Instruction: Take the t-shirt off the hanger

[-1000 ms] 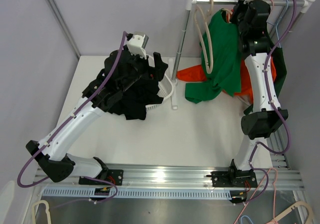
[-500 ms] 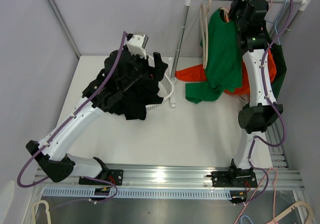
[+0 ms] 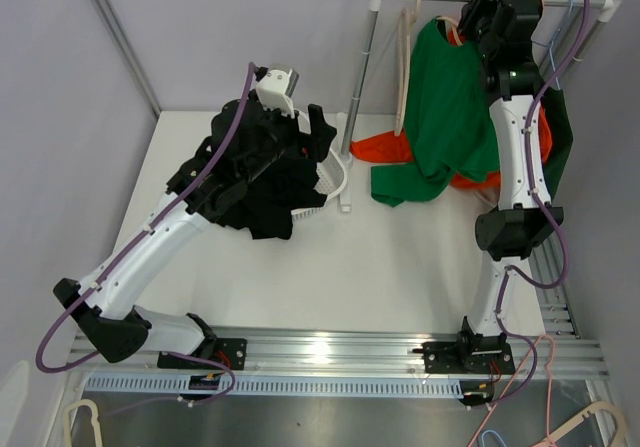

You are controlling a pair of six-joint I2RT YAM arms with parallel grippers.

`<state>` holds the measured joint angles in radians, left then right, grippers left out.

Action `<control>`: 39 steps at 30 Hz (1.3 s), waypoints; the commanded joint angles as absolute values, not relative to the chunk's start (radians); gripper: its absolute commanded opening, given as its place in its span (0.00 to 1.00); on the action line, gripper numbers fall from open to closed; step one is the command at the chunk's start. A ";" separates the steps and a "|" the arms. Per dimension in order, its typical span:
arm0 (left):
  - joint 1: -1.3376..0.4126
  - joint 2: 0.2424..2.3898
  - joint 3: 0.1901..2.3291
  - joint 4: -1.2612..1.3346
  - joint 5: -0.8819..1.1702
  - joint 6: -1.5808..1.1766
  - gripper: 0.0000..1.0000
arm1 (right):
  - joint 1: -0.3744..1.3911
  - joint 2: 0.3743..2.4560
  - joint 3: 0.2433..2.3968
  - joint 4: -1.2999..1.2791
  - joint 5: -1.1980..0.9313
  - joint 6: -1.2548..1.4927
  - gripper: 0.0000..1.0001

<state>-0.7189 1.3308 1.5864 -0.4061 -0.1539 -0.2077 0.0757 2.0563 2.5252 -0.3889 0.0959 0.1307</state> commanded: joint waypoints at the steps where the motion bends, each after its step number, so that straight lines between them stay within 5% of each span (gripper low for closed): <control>1: -0.718 1.336 1.621 -0.385 -0.156 -0.196 0.99 | 0.048 2.071 2.597 -0.397 0.056 0.166 0.35; 30: -0.719 1.339 1.591 -0.387 -0.152 -0.225 0.99 | -0.018 2.040 2.527 -0.541 -0.098 0.187 0.22; 39: -0.719 1.332 1.586 -0.383 -0.149 -0.236 0.99 | -0.012 1.978 2.467 -0.563 -0.066 0.169 0.28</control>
